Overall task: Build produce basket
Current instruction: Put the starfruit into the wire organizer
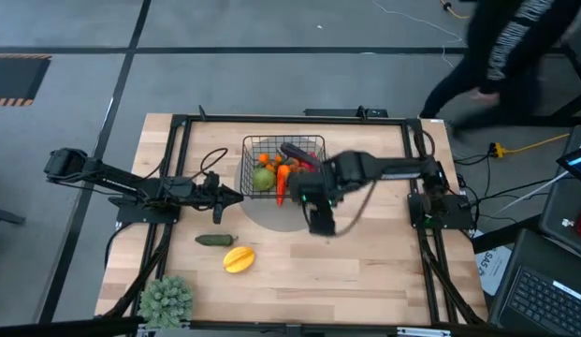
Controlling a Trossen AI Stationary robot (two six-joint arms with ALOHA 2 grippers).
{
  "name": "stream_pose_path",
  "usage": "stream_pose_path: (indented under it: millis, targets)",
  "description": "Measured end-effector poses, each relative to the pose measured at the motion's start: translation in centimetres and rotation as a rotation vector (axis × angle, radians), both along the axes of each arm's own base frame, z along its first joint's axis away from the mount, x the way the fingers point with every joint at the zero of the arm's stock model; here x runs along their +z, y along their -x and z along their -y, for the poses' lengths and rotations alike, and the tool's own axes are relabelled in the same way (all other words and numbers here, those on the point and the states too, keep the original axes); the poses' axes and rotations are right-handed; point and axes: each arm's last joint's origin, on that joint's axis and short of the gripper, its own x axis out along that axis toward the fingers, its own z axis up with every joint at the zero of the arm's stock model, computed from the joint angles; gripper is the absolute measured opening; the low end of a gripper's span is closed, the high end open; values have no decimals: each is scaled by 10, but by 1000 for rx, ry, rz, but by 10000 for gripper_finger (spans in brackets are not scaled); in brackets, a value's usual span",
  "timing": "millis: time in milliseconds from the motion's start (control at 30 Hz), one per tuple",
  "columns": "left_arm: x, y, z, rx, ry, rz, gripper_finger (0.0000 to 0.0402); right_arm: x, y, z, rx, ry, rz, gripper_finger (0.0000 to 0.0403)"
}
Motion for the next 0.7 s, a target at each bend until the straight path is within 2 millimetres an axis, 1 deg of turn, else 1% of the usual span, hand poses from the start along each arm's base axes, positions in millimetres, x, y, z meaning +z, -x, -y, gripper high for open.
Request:
stream_pose_path:
  millis: [100, 200, 333, 433, 500, 533, 633, 700]
  targets:
    - [0, 0, 0, 4, 0, 5, 41, 4, 8, -26, 129, -61, 1, 187]
    - [1, 0, 0, 8, 20, 13, 41, 11, 20, -47, 208, -71, 19, 187]
    - [5, -1, -1, 28, 55, 59, 41, 20, 35, -64, 247, -34, 54, 187]
    - [10, -4, 3, 3, 32, 30, 41, 31, 48, -71, 254, -32, 86, 187]
    - [20, -9, 7, -2, -3, -1, 41, 38, 56, -73, 263, -40, 107, 187]
    - [28, -13, 9, -5, -32, -14, 41, 42, 60, -73, 266, -38, 119, 187]
    - [65, -23, 19, -36, -136, -51, 41, 53, 71, -71, 249, -2, 165, 187]
    - [83, -26, 25, -63, -208, -150, 41, 59, 77, -69, 216, 5, 189, 187]
